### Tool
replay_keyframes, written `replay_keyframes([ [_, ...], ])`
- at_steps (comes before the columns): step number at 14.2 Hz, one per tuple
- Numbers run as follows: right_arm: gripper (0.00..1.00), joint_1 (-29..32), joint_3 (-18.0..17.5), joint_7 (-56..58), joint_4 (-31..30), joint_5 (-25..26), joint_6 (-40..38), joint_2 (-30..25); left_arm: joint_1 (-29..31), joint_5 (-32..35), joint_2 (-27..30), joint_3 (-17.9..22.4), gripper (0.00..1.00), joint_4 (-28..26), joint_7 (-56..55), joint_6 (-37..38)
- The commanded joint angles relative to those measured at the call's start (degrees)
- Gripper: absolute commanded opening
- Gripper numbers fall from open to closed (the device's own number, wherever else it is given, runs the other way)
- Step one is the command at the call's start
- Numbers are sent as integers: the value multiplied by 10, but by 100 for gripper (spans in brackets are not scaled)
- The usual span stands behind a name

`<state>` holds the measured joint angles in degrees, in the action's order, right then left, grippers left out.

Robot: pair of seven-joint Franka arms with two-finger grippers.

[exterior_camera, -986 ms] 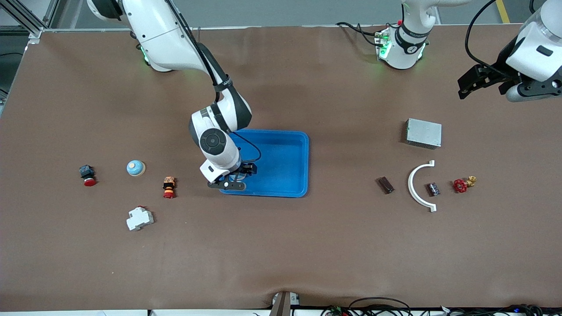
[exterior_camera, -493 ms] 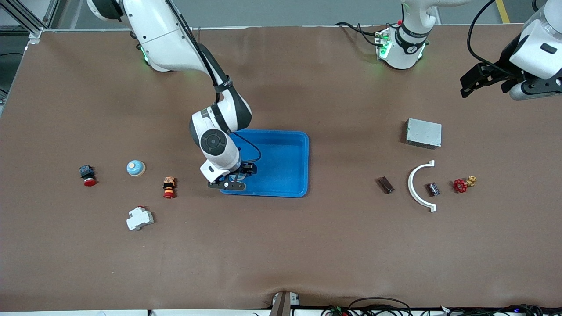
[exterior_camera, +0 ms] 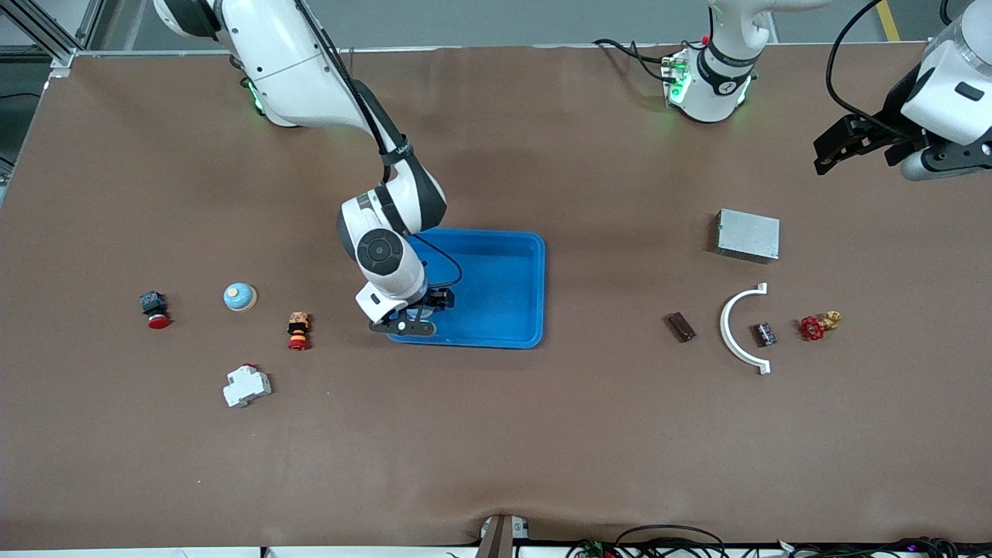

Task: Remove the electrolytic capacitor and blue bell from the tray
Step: 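Close the right gripper on the second bell and lift it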

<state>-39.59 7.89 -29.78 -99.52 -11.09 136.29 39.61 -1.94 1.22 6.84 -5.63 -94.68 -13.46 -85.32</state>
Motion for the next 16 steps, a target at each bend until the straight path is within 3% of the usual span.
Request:
replay_keyframes([
  [1,76,-9,8,-6,10,-5,0,7,0,-10,6,1,100,-2,8,-5],
  [2,56,-9,8,-6,10,-5,-1,7,0,-10,7,1,100,-2,8,-5],
  [4,25,-8,8,-6,10,-7,-5,5,0,-10,8,-1,100,-2,8,-5],
  [6,9,-4,8,-4,11,-7,-9,1,0,-10,8,-1,100,-3,8,-5],
  [11,8,2,19,7,14,-4,-78,-41,0,-10,10,-2,100,-2,8,-4],
  [16,9,5,94,180,27,8,-186,-110,-1,-11,9,-3,100,-2,8,-5],
])
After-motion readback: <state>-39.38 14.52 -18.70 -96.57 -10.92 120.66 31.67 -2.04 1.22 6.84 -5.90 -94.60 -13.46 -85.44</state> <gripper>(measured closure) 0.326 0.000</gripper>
